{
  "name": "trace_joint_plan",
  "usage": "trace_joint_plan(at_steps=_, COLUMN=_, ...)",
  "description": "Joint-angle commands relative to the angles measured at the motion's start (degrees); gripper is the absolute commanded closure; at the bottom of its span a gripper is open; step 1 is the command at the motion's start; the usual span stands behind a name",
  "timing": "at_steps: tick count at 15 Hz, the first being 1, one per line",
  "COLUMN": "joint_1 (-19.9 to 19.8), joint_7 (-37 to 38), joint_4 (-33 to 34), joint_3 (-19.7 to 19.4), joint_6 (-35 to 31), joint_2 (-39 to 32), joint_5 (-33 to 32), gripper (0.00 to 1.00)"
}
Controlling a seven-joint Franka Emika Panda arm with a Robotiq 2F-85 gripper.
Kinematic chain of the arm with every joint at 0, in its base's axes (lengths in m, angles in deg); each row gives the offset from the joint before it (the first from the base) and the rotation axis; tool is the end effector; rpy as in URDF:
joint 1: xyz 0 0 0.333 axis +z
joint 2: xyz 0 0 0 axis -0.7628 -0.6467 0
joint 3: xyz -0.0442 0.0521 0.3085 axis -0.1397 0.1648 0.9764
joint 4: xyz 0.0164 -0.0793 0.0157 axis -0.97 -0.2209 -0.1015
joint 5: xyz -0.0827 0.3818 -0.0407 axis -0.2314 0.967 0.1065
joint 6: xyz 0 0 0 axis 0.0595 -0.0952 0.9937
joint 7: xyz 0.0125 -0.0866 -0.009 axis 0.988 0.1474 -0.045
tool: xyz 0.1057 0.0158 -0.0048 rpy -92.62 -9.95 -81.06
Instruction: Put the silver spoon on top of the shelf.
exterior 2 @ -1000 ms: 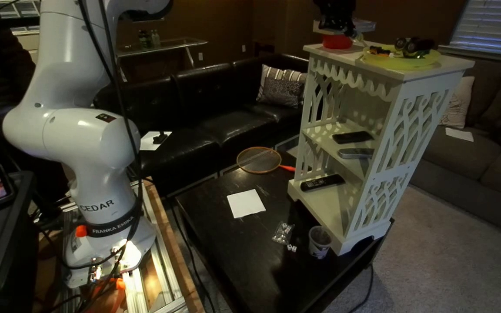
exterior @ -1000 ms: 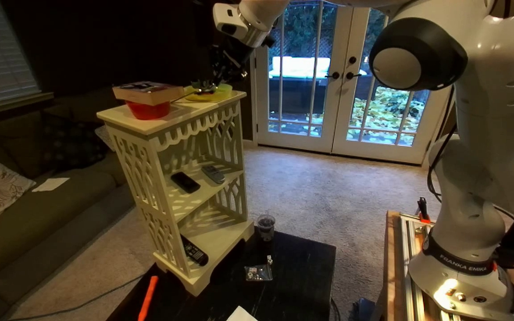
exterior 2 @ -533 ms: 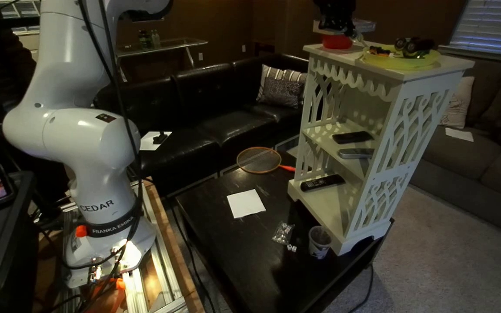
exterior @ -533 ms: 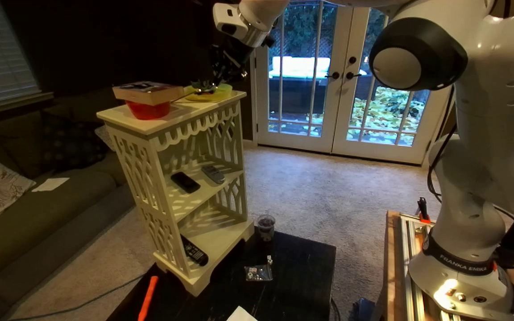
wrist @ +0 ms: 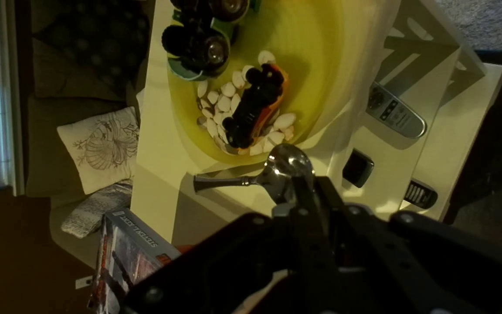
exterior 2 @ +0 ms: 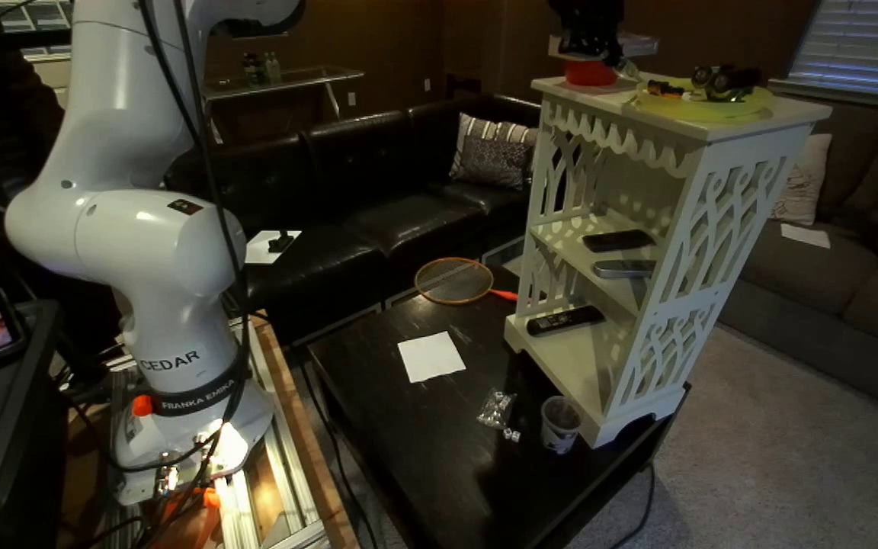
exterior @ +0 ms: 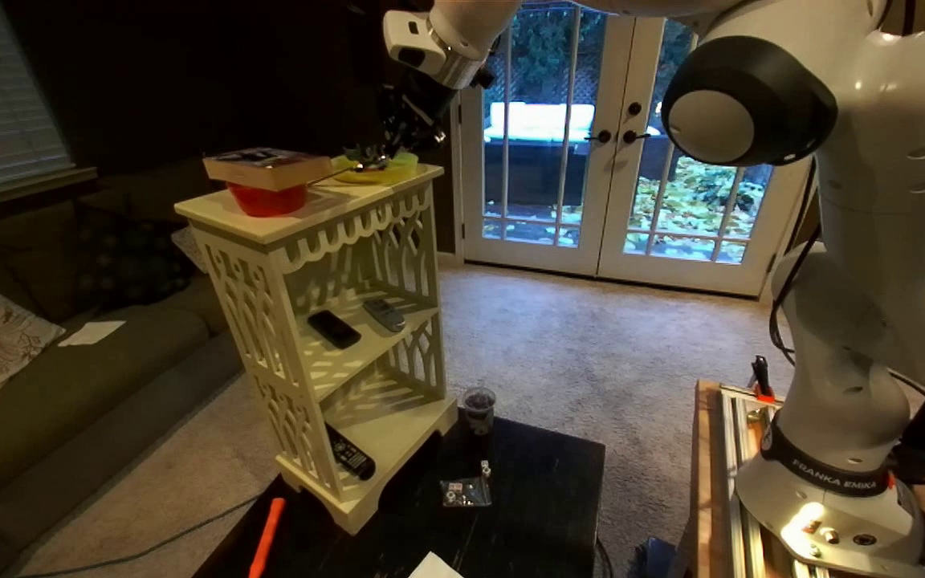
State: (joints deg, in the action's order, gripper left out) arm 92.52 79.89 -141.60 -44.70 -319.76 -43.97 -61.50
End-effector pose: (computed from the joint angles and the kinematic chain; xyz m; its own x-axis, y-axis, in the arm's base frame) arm 0.5630 -0.0193 0.5855 0.0348 0.9766 -0.2123 0.7306 0.1201 0.6721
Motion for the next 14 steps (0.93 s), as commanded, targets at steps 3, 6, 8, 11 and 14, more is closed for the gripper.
trace_joint_plan(at_steps=3, joint_1=2.43, joint_7=6.48, joint_4=2.12, joint_3=-1.21, joint_6=-2.04, joint_2=-1.79, joint_5=-0.35, gripper=0.98)
trace_joint_plan(at_steps=6, joint_1=3.48, joint_7=6.58, joint_4=2.27, joint_3=-1.16, joint_6=-1.94, joint_2=-1.90, joint_5=-0.37, gripper=0.65)
trace_joint_plan(at_steps=8, joint_1=0.92, joint_7=3.67, joint_4=2.17, joint_3=0.41, joint_6=-1.72, joint_2=-1.16, joint_5=-0.36, gripper=0.58)
trace_joint_plan(at_steps=11, joint_1=-6.87, joint_7=-4.61, joint_4=1.55, joint_3=4.57, joint_6=1.43, joint_2=2.48, joint_5=-0.15, gripper=0.38)
trace_joint_plan(at_steps=14, joint_1=-9.01, joint_7=-2.35, joint_4=1.70, joint_3=6.80, joint_6=2.19, joint_2=2.01, joint_5=-2.13, gripper=0.42)
